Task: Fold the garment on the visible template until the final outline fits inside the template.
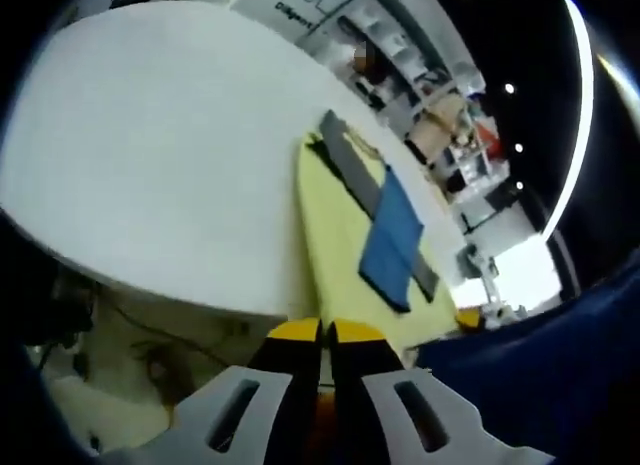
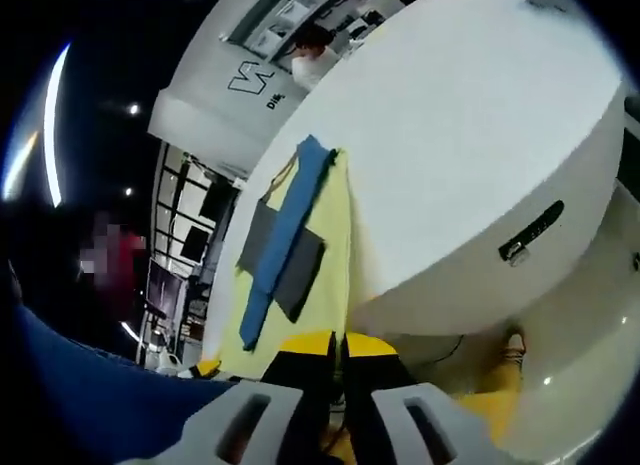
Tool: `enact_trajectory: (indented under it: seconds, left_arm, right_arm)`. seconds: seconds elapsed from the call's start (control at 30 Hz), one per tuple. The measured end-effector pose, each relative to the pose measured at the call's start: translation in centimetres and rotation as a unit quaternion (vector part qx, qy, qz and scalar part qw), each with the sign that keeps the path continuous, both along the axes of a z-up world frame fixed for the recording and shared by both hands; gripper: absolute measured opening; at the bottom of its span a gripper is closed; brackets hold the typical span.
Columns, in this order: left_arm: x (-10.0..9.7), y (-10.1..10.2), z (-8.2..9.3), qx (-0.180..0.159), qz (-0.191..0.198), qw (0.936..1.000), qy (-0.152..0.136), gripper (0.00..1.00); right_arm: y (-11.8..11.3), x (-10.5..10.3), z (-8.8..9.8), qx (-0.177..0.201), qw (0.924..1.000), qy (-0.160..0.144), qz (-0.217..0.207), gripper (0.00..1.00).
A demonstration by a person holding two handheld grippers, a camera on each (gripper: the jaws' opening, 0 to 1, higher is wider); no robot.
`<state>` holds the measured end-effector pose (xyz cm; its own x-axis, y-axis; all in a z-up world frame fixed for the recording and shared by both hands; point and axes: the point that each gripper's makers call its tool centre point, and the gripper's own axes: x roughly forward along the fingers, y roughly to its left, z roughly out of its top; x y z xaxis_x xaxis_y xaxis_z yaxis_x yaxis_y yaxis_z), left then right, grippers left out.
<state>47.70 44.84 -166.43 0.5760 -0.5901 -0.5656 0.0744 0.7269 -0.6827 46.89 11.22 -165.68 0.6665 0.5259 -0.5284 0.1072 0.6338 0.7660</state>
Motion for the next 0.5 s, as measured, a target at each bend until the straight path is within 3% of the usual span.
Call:
enact_trajectory:
  seconds: [0.07, 0.1, 0.13, 0.37, 0.5]
  left_arm:
    - [-0.5, -0.4, 0.5, -0.003, -0.002, 1.0, -0.002, 0.0]
    - [-0.7, -0.6, 1.1, -0.008, 0.001, 1.0, -0.004, 0.0]
    - [-0.7, -0.7, 1.4, -0.011, 0.003, 0.9999, -0.007, 0.0]
    - [0.7, -0.1, 2.5, -0.01, 0.002, 0.9996, -0.027, 0.0]
    - [2.7, 0.2, 3.2, -0.015, 0.002, 0.9987, -0.048, 0.0]
  right_arm:
    - [0.1, -0.2, 0.3, 0.015, 0.9998, 0.005, -0.011, 0.0]
    - [-0.1, 0.0, 1.0, 0.049, 0.9982, 0.001, -0.033, 0.0]
    - [-0.2, 0.1, 1.3, 0.053, 0.9978, -0.004, -0.038, 0.0]
    - [-0.9, 1.5, 2.4, 0.026, 0.9993, -0.025, -0.01, 0.0]
    - [-1.2, 3.4, 3.2, 0.024, 0.9987, -0.044, -0.009, 0.0]
